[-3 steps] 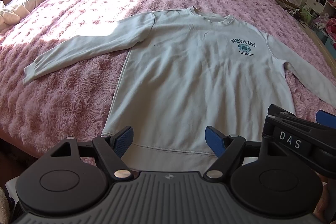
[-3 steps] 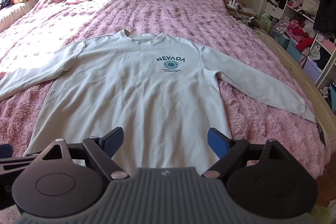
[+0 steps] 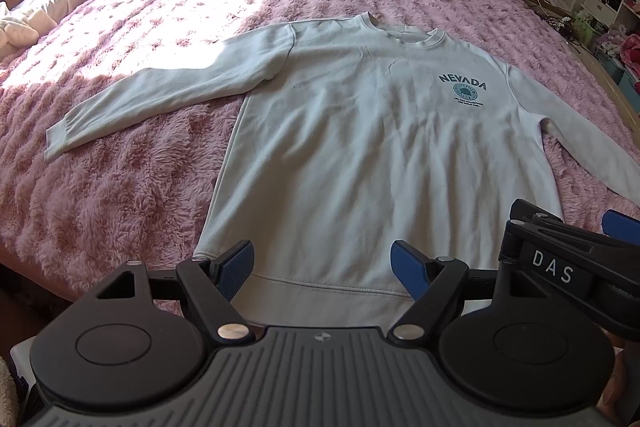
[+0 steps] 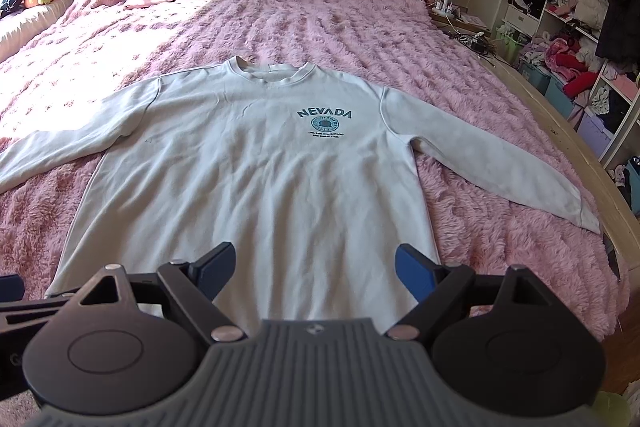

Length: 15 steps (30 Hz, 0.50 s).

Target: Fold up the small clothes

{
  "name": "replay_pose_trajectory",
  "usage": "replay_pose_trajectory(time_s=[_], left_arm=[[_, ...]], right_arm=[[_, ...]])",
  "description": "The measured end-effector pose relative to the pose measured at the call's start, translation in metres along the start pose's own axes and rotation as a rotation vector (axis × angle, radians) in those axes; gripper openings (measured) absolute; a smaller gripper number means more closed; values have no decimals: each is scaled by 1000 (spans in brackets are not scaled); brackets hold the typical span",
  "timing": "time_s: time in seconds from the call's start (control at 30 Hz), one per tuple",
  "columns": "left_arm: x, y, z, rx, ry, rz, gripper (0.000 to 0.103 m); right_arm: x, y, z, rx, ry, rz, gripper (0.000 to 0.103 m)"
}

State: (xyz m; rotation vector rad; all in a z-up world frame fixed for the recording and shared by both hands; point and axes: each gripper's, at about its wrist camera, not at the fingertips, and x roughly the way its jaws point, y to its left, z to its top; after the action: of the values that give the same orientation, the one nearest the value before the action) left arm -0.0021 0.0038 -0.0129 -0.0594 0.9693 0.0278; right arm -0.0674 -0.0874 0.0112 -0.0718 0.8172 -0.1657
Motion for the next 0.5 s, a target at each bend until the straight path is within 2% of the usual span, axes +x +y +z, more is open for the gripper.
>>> replay_pose_trajectory(time_s=[0.5], left_arm=[[0,0,1,-1,1,0,91]], right_arm=[[-1,0,-1,-1,0,1,83]])
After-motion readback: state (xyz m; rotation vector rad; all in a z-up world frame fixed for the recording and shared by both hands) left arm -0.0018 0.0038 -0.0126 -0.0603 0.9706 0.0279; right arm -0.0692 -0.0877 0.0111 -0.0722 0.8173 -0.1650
